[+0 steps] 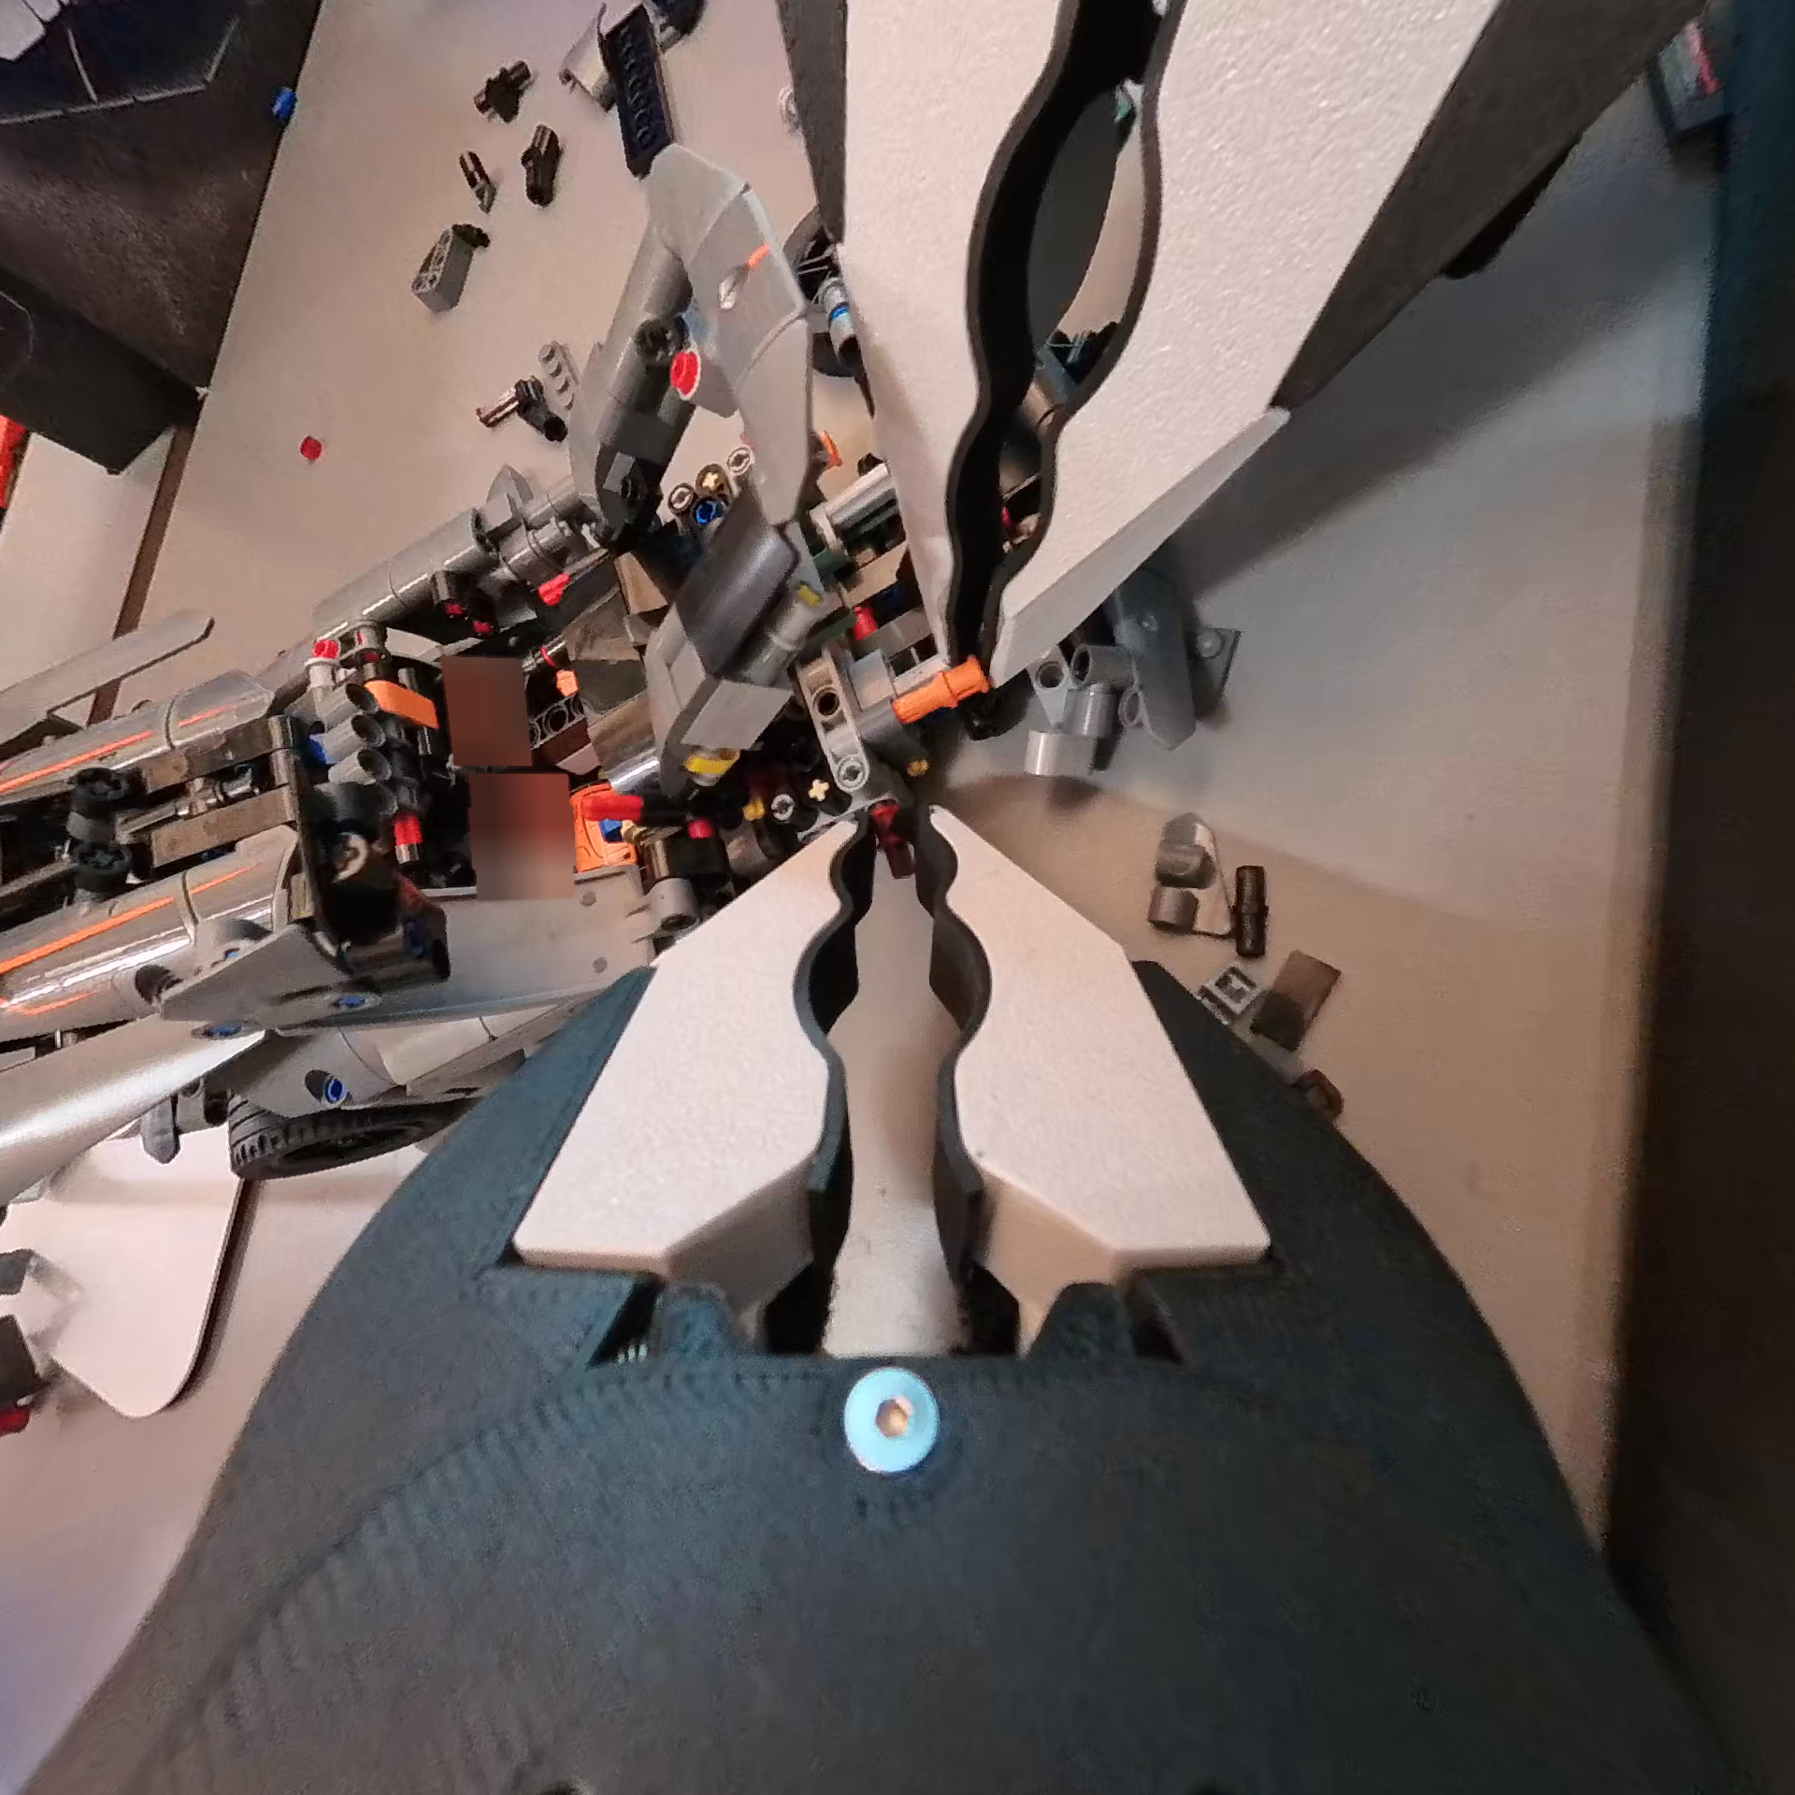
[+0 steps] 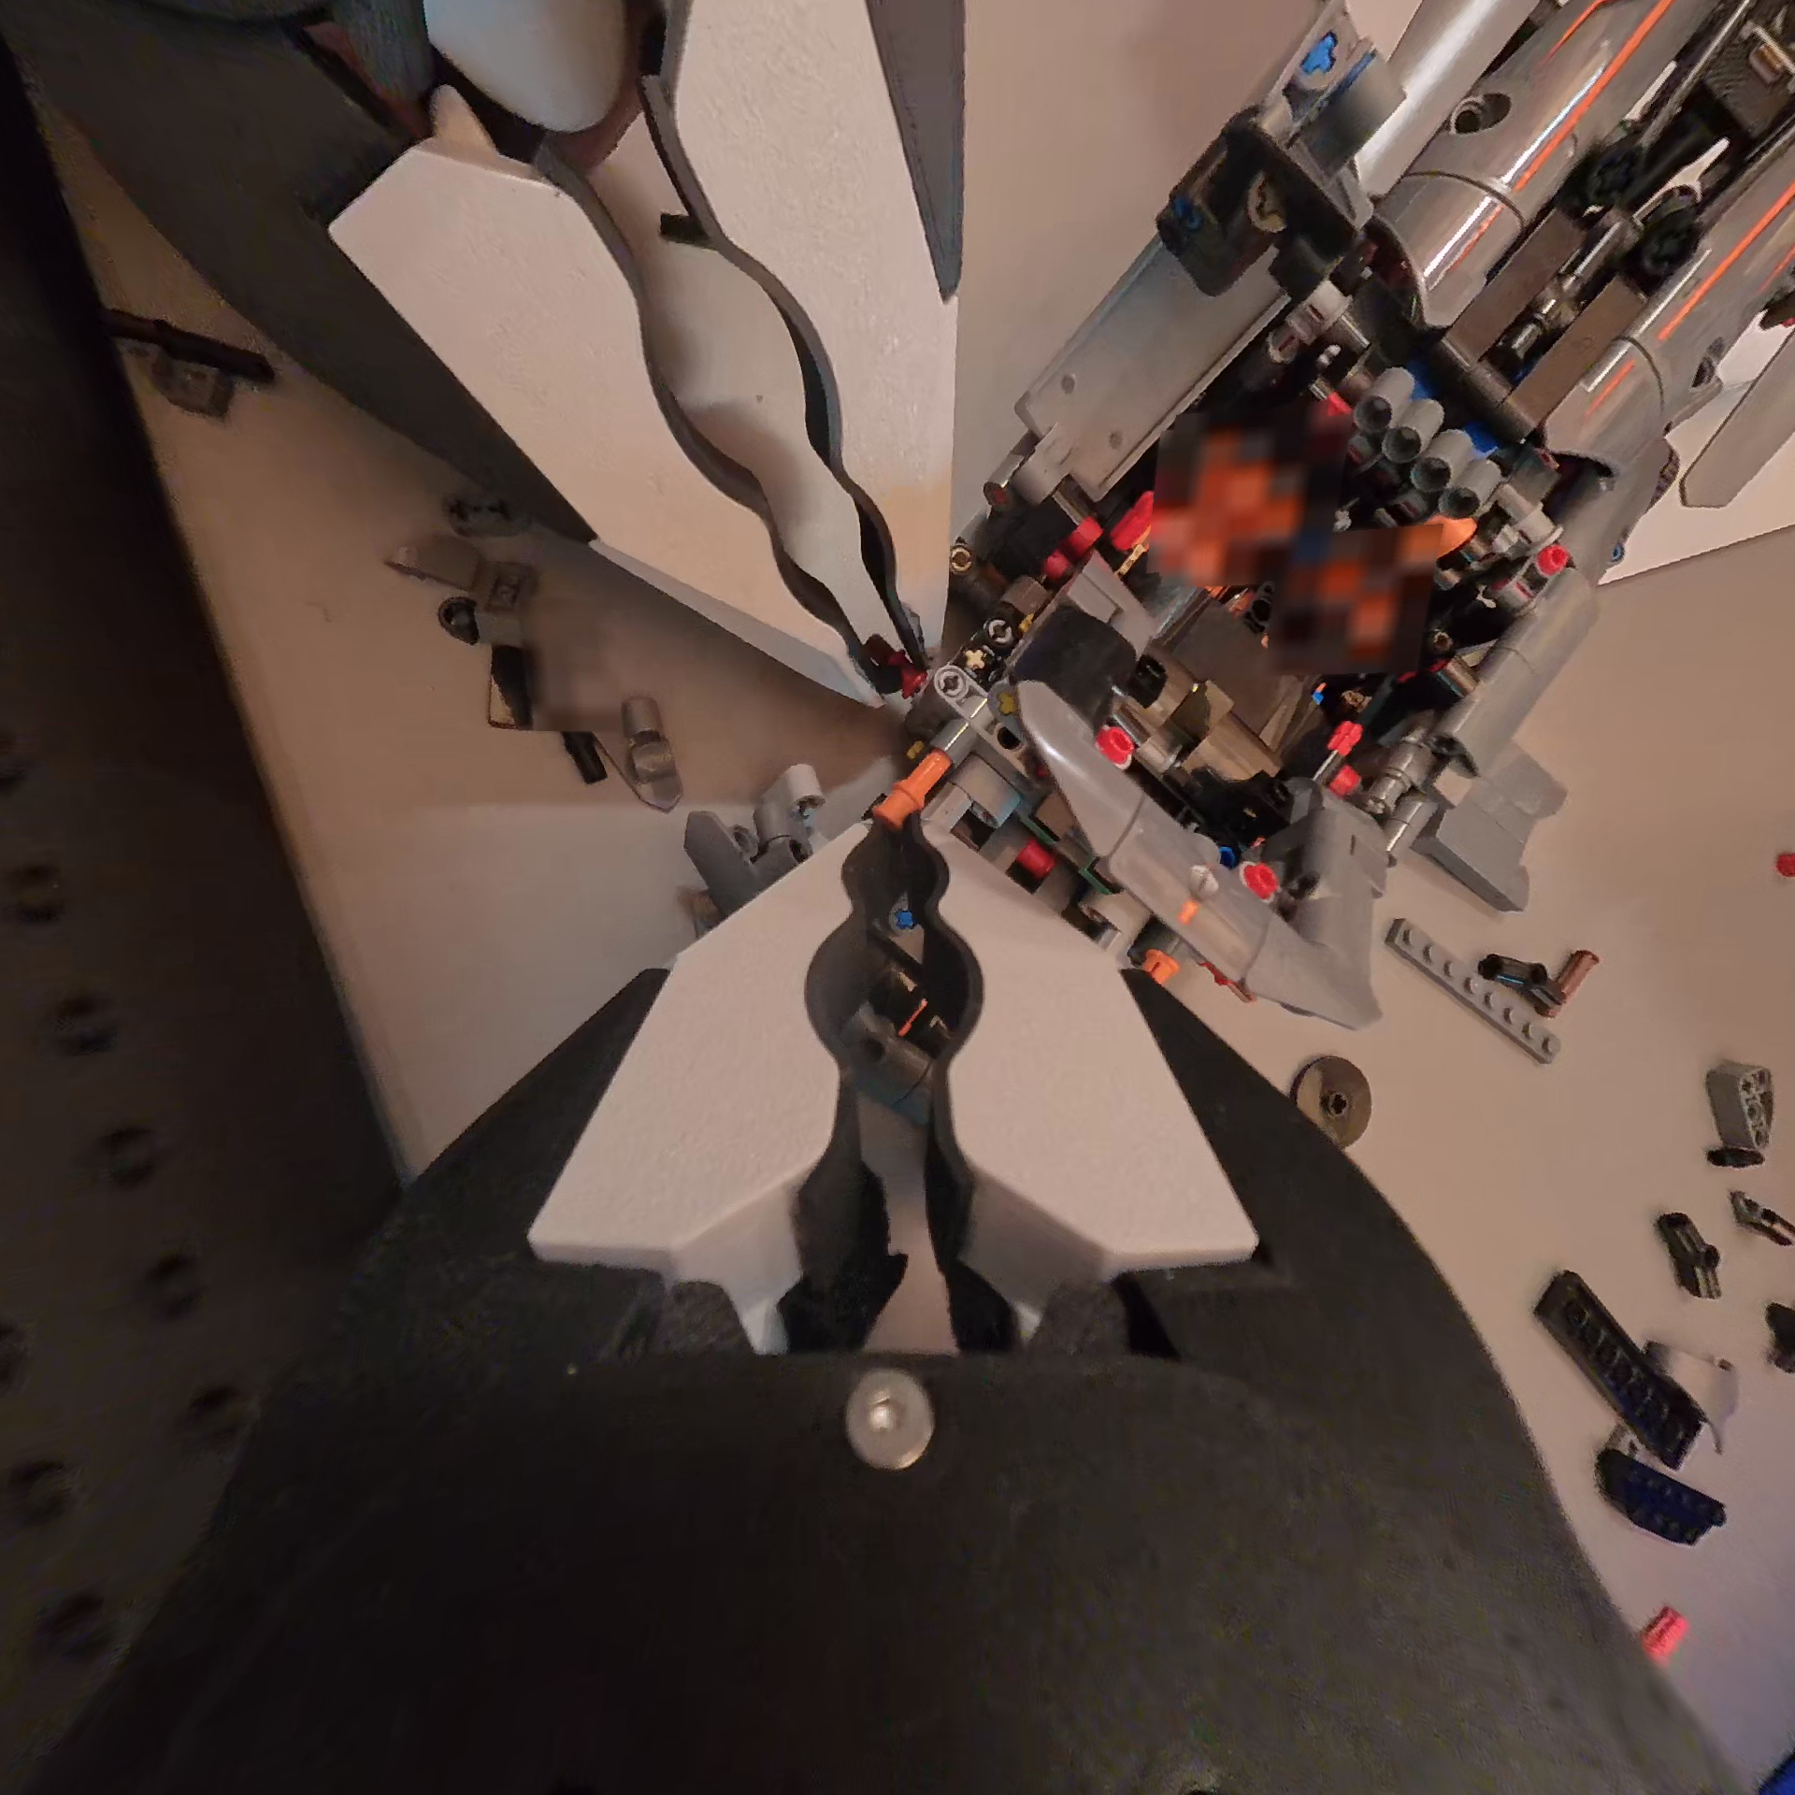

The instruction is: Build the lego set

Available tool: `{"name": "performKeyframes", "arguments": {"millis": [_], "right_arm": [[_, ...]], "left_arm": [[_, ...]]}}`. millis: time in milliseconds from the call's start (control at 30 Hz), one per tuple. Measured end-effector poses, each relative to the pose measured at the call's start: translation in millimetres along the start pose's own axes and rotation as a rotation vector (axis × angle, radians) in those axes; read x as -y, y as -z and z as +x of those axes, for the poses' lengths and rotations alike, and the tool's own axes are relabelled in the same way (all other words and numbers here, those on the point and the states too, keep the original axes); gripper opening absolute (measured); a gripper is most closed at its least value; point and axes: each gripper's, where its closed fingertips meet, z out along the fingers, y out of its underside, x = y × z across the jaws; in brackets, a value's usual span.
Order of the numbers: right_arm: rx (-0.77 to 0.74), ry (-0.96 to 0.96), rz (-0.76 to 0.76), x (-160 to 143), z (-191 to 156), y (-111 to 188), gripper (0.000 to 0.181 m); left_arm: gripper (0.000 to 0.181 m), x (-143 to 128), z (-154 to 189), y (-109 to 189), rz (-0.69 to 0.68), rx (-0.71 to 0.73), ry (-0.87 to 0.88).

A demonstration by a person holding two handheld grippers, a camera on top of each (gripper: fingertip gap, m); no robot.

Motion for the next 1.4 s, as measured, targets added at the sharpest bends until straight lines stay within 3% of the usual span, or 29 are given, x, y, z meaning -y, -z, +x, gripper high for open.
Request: {"name": "performKeyframes", "arguments": {"millis": [233, 367, 467, 700, 1067, 1400], "right_arm": [[0.026, -0.041, -0.002, -0.1, -0.2, -0.9, 0.0], [0.024, -0.038, 0.014, 0.6, 0.7, -1.2, 0.0], [0.026, -0.038, 0.022, 0.7, 0.9, -0.9, 0.0], [0.029, -0.04, 0.027, 0.6, 0.9, -0.8, 0.0], [0.01, -0.025, 0.019, 0.9, 1.5, -1.0, 0.0], [0.017, -0.03, 0.009, 0.1, 1.6, -0.5, 0.0]], "left_arm": [[0.003, 1.0, 0.5, -0.2, 0.025, -0.037, 0.027], [0.003, 6.0, -4.6, 4.5, 0.044, 0.028, -0.034], [0.012, 14.9, -10.0, 12.1, 0.084, 0.073, -0.055], [0.033, 6.8, -5.3, -0.9, 0.023, 0.057, -0.056], [0.017, 7.5, -12.6, -7.4, 0.024, 0.046, 0.0], [0.016, 8.9, -11.7, -8.2, 0.058, 0.01, 0.032]]}}
